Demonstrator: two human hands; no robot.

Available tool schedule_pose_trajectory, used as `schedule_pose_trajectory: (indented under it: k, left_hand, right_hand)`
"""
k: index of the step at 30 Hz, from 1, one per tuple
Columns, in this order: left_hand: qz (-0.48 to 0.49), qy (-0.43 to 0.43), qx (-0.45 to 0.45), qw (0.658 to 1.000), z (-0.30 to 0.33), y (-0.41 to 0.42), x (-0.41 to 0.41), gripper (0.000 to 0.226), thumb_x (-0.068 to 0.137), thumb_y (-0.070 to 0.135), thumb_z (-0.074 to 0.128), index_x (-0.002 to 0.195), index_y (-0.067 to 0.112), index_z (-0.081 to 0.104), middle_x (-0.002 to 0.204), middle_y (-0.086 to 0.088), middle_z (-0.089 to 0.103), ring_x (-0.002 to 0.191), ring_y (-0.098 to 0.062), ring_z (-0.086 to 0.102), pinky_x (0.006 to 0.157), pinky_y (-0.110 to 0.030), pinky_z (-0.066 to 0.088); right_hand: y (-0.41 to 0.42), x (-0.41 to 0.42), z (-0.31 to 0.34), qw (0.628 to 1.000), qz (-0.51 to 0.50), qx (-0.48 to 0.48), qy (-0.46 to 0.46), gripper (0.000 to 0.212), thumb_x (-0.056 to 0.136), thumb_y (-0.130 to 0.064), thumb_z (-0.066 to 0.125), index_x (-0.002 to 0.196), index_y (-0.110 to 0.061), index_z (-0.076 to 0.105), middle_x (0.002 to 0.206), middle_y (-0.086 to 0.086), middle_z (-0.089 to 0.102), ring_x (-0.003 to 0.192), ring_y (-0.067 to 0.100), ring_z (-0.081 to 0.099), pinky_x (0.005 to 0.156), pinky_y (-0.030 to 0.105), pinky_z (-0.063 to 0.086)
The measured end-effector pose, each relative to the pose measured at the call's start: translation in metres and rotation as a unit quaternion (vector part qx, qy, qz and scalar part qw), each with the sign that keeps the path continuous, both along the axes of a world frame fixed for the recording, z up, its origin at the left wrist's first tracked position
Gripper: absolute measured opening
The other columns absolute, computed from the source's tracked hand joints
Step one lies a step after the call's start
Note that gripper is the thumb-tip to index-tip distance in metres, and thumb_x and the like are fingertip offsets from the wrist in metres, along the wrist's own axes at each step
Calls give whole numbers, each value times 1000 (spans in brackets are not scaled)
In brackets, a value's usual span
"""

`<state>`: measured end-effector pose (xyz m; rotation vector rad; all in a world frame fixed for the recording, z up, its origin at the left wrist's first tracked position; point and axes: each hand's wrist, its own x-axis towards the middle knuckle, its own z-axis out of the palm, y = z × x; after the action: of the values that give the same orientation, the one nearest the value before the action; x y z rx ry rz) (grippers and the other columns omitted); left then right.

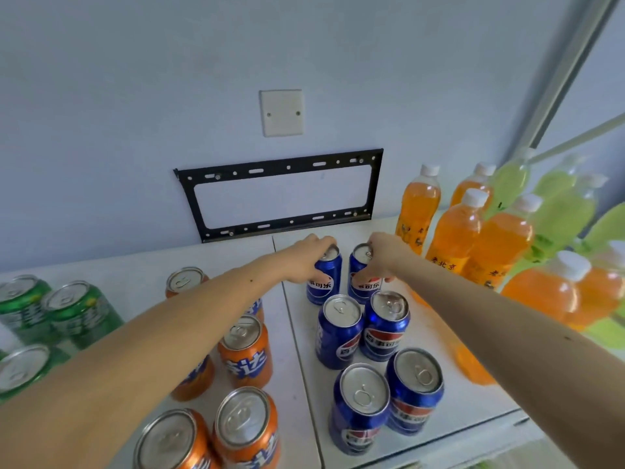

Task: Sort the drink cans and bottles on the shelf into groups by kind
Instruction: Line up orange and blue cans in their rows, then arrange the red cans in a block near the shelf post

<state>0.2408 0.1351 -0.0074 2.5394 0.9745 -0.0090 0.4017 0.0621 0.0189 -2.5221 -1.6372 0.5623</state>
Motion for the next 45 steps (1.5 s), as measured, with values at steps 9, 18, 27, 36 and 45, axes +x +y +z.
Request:
schedule_pose_trajectory:
  k: [9,18,27,36,45]
  left_hand:
    - [13,22,-22,999,5,-9,0,74,96,35,55,154,19,13,153,-13,22,135,-30,35,109,-37,37]
    - [58,-45,28,997,29,-47,-34,59,99,33,49,149,10,29,155,-9,29,141,-23,30,112,-34,28]
    - [132,6,154,979,65,-96,-128,37,94,44,52,126,24,55,130,1,53,112,-16,53,87,-33,45]
    - [261,82,181,945,90,-158,-259,32,93,39,57,120,22,58,120,0,55,110,-19,52,81,-32,38]
    - [303,116,208,923,98,-207,-383,31,92,42,56,116,22,59,111,-2,57,101,-22,57,81,-38,48]
  right_hand:
    - [-5,-2,3,999,-11,-18,31,74,78,-36,78,134,-7,38,127,16,56,98,28,61,76,36,60]
    - [-28,-15,21,997,15,73,-21,81,76,-43,78,139,-10,39,132,14,55,115,29,56,90,37,54]
    - [-48,-71,51,972,185,134,-61,53,85,-28,71,132,-17,50,132,6,56,117,25,55,93,38,51]
    - [-59,-187,72,926,332,141,-106,42,85,-35,67,123,-22,56,125,1,59,113,24,56,90,42,51]
    - [-85,-301,77,897,405,135,-116,47,81,-38,70,123,-20,57,122,0,60,111,24,56,86,39,51]
